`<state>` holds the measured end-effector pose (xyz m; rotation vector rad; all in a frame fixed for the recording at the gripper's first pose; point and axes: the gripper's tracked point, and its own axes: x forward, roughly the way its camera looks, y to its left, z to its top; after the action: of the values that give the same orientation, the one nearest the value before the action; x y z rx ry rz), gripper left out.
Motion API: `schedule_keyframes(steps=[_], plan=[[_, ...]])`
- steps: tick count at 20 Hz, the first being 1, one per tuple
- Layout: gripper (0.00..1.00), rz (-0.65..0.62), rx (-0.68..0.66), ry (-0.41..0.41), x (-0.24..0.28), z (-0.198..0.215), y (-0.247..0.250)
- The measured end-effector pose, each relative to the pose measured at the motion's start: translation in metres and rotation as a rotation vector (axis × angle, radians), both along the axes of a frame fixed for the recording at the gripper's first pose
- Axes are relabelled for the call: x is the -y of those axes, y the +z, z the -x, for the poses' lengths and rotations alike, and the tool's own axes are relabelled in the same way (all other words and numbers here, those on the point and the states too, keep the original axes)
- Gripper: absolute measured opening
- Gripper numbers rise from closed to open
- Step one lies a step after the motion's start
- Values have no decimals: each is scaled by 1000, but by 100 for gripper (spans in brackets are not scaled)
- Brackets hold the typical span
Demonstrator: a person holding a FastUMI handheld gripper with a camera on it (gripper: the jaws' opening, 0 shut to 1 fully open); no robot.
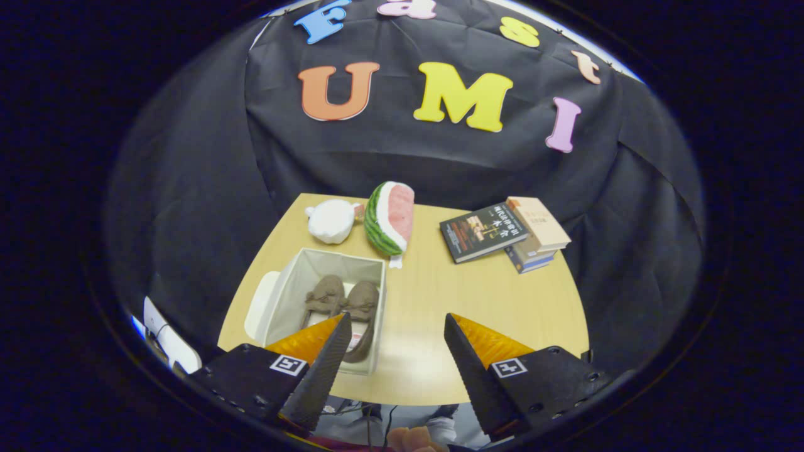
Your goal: Open the storage box then place both shoes into the box .Put the left shoe in first, then the right shoe, with the right side of both shoes facing outward in a uniform manner.
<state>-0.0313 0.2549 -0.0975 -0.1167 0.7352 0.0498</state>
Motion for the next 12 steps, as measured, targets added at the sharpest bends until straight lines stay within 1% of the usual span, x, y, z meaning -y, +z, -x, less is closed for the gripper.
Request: schedule_keyframes(steps=[2,4,8,10,12], plan=[[91,-31,56,-14,18,5,22],[91,-47,143,-25,39,8,51],[97,-49,313,-49,78,15,100],[97,-51,375,-44,88,21,117],[97,-72,465,-44,95,28,139]])
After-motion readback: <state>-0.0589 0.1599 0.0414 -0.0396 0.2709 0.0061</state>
